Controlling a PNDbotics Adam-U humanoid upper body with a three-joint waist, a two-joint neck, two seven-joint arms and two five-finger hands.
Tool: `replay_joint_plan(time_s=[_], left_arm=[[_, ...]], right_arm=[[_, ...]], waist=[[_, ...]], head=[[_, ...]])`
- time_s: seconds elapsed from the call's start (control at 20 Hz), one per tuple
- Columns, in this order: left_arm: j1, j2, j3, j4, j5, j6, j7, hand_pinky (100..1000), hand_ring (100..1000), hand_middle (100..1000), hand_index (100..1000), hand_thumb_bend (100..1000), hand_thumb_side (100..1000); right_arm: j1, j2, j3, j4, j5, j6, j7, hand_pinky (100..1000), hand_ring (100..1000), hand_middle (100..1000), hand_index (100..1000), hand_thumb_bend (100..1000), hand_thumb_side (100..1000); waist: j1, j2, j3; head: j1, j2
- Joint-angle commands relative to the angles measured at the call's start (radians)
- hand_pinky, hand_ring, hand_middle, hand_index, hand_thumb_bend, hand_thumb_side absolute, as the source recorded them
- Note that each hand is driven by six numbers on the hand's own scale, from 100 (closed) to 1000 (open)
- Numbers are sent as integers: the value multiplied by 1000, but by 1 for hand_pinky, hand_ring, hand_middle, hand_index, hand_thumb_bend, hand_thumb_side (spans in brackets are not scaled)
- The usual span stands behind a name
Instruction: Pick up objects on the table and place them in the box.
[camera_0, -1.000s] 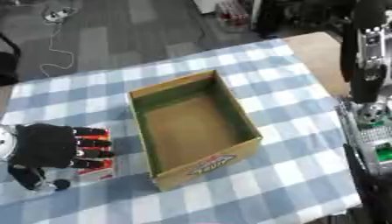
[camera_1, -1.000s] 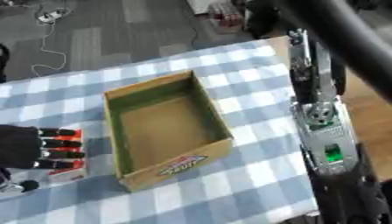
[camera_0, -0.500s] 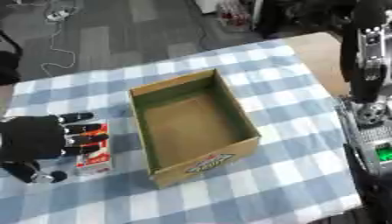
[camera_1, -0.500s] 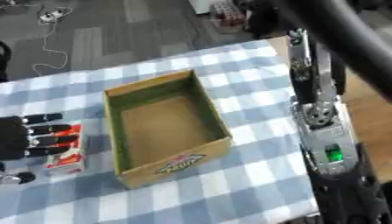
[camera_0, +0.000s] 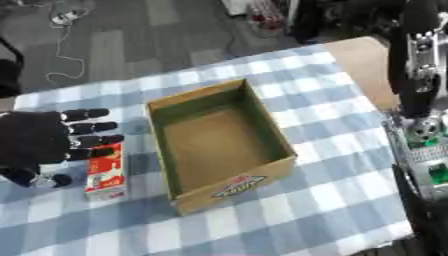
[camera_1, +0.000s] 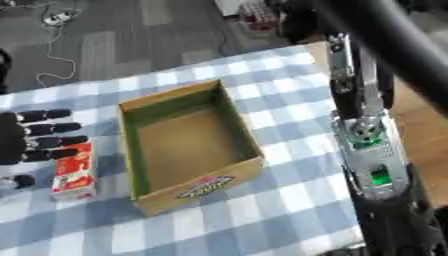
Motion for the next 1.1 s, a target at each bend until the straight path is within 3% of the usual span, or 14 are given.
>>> replay_joint_plan(time_s=[0.05,0.4,0.75,1.1], left_arm=[[-44,1,-17,52,-103,-198,223,1000,997,1000,980,333,655],[-114,-73,-43,151,-271,-198,346,999,997,996,973,331,661],[-132,-121,-70,165,-280,-198,354,985,988,988,969,328,662],[-111,-118,-118,156,-287,-198,354,954,968,972,962,340,656]], right_arm=[[-21,5,0,-13,-3,-1,6,405,439,500,605,100,1000],[-31,13,9,-13,-10,-5,18,406,439,500,605,100,1000],[-36,18,15,-13,-16,-9,30,406,439,500,604,100,1000],[-38,19,14,-13,-16,-9,30,406,439,500,604,100,1000]], waist=[[3,-7,-5],[6,-9,-16],[6,-7,-23],[7,-7,-25]], head=[[8,-4],[24,-4],[27,-4],[36,-4]])
